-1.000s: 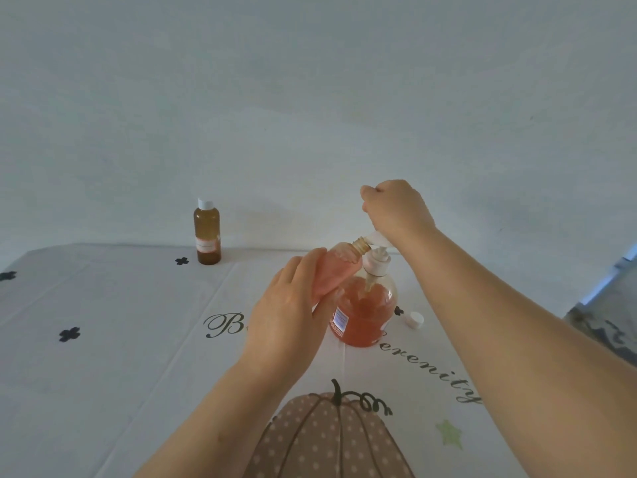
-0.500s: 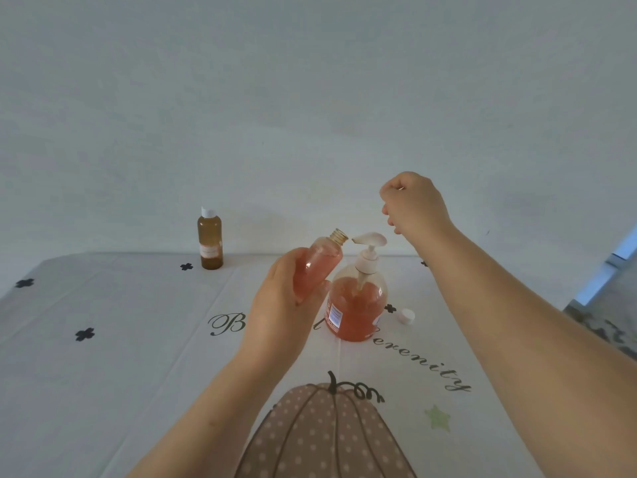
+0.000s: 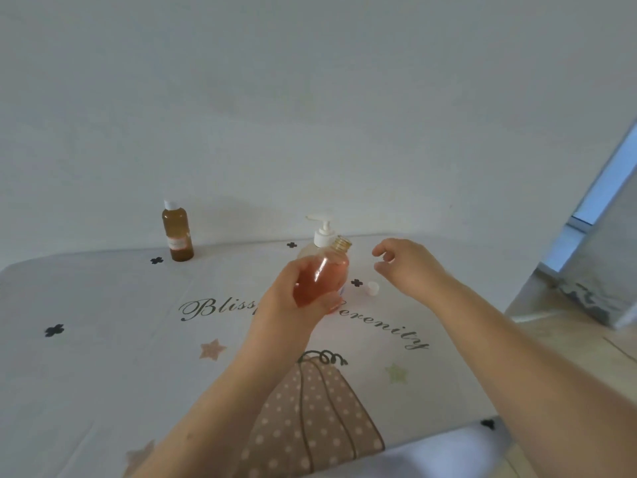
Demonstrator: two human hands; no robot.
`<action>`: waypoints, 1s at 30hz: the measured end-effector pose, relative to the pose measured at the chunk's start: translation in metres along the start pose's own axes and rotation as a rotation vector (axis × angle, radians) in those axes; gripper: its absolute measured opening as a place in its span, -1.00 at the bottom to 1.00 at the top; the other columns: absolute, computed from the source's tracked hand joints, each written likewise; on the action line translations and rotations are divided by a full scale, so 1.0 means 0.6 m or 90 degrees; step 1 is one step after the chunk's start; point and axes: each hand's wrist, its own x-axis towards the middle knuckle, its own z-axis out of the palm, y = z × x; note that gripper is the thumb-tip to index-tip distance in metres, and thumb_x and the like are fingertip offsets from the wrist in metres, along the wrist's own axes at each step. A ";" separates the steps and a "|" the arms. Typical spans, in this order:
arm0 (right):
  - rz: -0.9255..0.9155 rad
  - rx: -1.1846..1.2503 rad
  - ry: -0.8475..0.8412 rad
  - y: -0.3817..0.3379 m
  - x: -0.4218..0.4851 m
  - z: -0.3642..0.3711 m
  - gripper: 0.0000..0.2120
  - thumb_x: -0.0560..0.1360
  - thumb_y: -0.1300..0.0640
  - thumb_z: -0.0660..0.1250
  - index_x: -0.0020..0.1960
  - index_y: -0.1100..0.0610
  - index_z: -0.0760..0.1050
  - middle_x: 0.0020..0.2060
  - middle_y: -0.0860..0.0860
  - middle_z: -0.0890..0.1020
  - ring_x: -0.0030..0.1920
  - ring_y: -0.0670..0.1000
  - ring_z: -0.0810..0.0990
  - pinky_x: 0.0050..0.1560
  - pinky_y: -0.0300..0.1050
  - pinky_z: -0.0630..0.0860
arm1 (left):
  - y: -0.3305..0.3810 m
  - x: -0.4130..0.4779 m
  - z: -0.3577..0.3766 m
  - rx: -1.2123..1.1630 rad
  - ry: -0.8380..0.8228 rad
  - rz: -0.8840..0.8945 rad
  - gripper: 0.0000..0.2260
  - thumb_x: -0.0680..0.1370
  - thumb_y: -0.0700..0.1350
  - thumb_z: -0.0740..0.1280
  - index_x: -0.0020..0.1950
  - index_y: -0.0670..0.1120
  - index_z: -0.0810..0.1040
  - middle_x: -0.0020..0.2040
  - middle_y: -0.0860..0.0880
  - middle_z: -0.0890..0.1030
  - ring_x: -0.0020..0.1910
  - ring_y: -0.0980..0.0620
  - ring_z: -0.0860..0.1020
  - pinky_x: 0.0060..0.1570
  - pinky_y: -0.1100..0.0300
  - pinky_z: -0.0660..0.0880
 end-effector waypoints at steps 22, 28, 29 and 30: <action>-0.036 0.116 0.040 0.010 -0.022 0.018 -0.81 0.54 0.09 0.34 0.15 0.02 0.60 0.02 -0.02 0.63 -0.01 -0.03 0.57 -0.02 -0.23 0.39 | -0.011 -0.012 0.013 0.063 -0.022 -0.014 -0.73 0.48 -0.05 0.43 0.04 0.25 0.43 -0.15 0.24 0.57 -0.22 0.31 0.54 -0.24 0.43 0.38; -0.123 0.378 -0.013 -0.035 -0.095 -0.073 -0.84 0.48 0.15 0.44 0.03 -0.04 0.65 -0.09 -0.04 0.68 -0.17 -0.09 0.61 0.03 -0.15 0.56 | -0.004 -0.020 0.003 0.052 -0.023 0.003 -0.69 0.48 -0.10 0.44 -0.08 0.28 0.39 -0.18 0.27 0.54 -0.23 0.52 0.46 -0.28 0.59 0.34; -0.137 0.382 -0.031 -0.041 -0.106 -0.083 -0.82 0.48 0.17 0.44 0.04 -0.04 0.65 -0.08 -0.05 0.68 -0.18 -0.13 0.61 0.02 -0.21 0.56 | -0.004 -0.020 0.003 0.055 -0.023 0.005 -0.71 0.48 -0.09 0.44 -0.07 0.27 0.40 -0.17 0.27 0.55 -0.21 0.47 0.49 -0.28 0.56 0.36; -0.151 0.376 -0.043 -0.046 -0.114 -0.089 -0.81 0.48 0.19 0.44 0.05 -0.04 0.65 -0.09 -0.07 0.68 -0.17 -0.16 0.62 0.00 -0.28 0.55 | -0.004 -0.020 0.002 0.062 -0.025 0.007 -0.73 0.47 -0.07 0.44 -0.04 0.25 0.41 -0.16 0.25 0.56 -0.19 0.42 0.51 -0.27 0.53 0.37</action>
